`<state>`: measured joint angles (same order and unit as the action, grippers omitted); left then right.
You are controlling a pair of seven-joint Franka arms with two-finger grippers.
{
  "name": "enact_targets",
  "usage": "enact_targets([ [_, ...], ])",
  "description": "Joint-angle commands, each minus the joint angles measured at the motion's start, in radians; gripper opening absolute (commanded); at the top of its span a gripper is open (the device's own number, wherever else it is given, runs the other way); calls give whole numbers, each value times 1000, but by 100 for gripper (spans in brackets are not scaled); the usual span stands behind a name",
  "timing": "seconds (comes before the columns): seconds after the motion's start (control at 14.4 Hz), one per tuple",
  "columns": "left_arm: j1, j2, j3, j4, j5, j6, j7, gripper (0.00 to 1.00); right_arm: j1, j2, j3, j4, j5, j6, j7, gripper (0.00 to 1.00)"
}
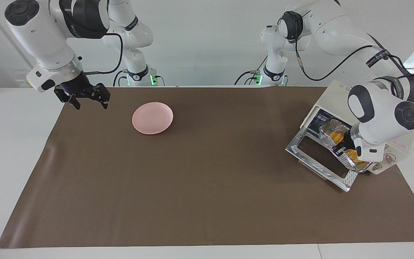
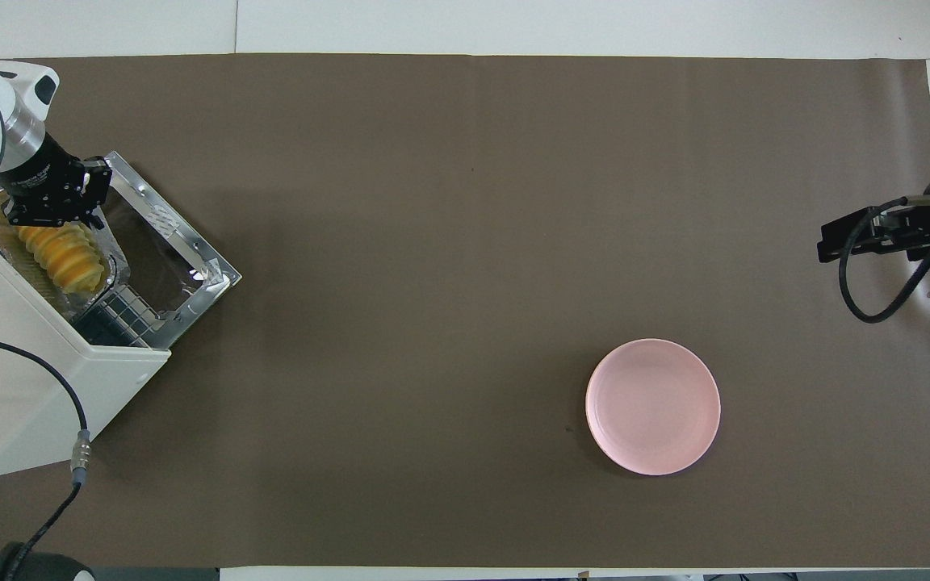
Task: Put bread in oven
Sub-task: 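Lift the foil tray with the left gripper and place it inside the oven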
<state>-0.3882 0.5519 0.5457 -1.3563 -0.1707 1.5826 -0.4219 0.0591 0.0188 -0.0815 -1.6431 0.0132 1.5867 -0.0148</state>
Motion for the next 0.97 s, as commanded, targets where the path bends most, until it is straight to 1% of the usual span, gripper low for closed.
enact_targets([
  [0.0, -38, -36, 19, -49, 40, 19, -58, 0, -10, -17, 9, -14, -15, -8, -24, 100],
  [0.42, -72, -49, 20, -70, 40, 8, -106, 0, -10, -17, 9, -14, -15, -8, -24, 100],
  [0.76, -72, -50, 23, -75, 134, -19, -135, 0, -10, -17, 9, -14, -15, -8, -24, 100],
  [0.9, -70, -50, 23, -78, 134, -21, -168, 0, -10, -17, 9, -14, -15, -8, -24, 100],
])
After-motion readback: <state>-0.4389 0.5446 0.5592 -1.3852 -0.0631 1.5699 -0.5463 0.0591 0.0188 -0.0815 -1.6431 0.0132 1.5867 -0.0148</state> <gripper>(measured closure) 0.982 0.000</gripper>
